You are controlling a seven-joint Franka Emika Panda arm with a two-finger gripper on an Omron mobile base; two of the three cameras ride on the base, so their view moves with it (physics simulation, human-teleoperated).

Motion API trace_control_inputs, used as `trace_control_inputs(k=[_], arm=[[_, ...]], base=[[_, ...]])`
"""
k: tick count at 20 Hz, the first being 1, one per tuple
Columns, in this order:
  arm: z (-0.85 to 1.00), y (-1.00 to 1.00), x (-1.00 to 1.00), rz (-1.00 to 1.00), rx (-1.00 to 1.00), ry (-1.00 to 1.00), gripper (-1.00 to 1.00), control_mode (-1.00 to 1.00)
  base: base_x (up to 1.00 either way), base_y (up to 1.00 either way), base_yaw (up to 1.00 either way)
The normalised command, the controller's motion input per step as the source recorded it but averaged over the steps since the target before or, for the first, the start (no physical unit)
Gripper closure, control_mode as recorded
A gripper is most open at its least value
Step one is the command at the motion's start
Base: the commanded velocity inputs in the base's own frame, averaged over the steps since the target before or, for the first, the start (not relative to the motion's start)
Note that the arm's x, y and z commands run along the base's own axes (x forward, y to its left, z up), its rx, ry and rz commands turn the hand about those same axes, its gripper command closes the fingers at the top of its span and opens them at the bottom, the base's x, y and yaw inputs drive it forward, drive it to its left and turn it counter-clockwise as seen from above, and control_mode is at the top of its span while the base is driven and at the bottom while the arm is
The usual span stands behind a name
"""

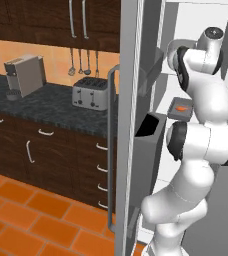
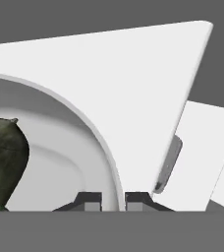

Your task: Take the meat container that has the shrimp and place it on the second highest rack of the freezer. Then take the vegetable container that has the cucumber and broccoli and place it on the highest rack of the freezer.

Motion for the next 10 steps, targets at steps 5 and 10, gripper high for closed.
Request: trace_control_inputs(k=[5,10], arm=[[-0.18,-0.30,0.64,0.00,0.00,0.04,1.00,-1.00],[-0.16,0.07,0.64,-0.01,-0.03,0.00,-1.00,-1.00]], base=[[0.00,0.00,0.00],[0.00,0.00,0.00]])
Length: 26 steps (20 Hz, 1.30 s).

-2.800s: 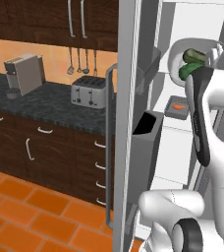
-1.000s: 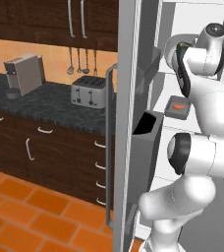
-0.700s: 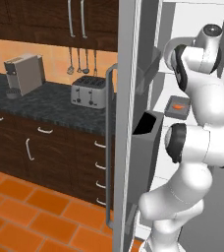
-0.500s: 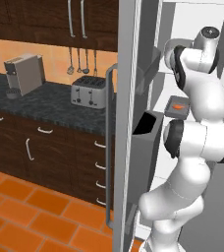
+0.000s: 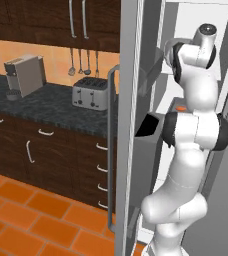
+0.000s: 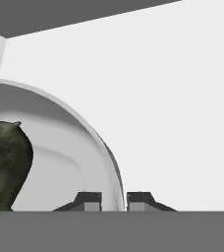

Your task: Take the meat container that has the shrimp and place it on the second highest rack of the freezer. Then take the vegetable container that has the cucumber and broccoli and place it on the highest rack of the freezer.

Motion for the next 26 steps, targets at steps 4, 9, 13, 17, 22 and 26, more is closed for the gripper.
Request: trace_control_inputs(k=[4,9,13,17,22,26], arm=[[-0.01,0.06,0.08,-0.01,-0.01,-0.03,-1.00,-1.00],[0.00,0.10,-0.42,0.00,-0.02,-0.28,-1.00,-1.00],[-0.03,0.12,-0.89,0.00,0.00,-0.36,-1.00,-1.00],[-0.19,0.19,-0.96,0.00,0.00,-0.26,-1.00,-1.00],[-0.02,0.83,-1.00,0.01,-0.08,-0.21,-1.00,-1.00],[0.23,0.52,-1.00,0.06,-0.12,-0.18,-1.00,-1.00]], base=[[0.00,0.00,0.00],[0.00,0.00,0.00],[0.00,0.00,0.00],[0.00,0.00,0.00],[0.00,0.00,0.00],[0.00,0.00,0.00]])
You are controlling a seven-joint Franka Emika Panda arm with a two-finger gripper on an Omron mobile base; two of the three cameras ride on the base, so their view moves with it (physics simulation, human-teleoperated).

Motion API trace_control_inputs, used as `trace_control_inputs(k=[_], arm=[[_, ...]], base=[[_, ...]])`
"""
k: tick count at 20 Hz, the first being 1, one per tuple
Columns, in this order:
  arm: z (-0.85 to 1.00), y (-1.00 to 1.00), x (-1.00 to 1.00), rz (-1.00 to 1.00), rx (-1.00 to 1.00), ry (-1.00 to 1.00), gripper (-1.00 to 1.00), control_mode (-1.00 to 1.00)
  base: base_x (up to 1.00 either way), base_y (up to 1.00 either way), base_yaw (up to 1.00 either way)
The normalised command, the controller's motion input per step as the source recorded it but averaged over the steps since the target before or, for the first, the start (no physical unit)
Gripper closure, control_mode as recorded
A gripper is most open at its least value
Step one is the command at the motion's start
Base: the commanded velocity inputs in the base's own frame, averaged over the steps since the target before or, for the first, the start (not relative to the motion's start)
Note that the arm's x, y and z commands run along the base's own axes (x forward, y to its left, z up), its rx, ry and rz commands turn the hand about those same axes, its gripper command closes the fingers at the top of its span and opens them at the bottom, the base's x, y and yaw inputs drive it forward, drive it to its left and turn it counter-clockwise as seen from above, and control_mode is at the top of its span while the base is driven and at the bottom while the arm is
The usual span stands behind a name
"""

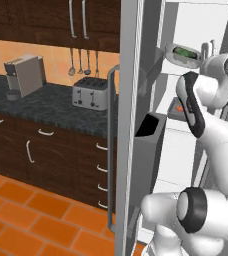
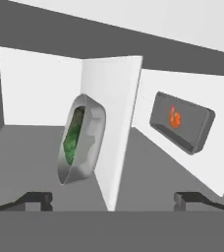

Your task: Take the meat container that has the shrimp and place it on the second highest rack of the freezer. Then take the vegetable container that has the cucumber and broccoli and place it on the highest rack of the freezer.

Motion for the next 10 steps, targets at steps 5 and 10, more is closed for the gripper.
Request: trace_control_inputs(k=[5,10], arm=[[0.42,0.19,-1.00,0.15,-0.08,-0.04,-1.00,-1.00],[0.09,0.29,-1.00,0.18,0.00,0.03,-1.00,-1.00]], base=[[0.00,0.00,0.00],[0.00,0.00,0.00]])
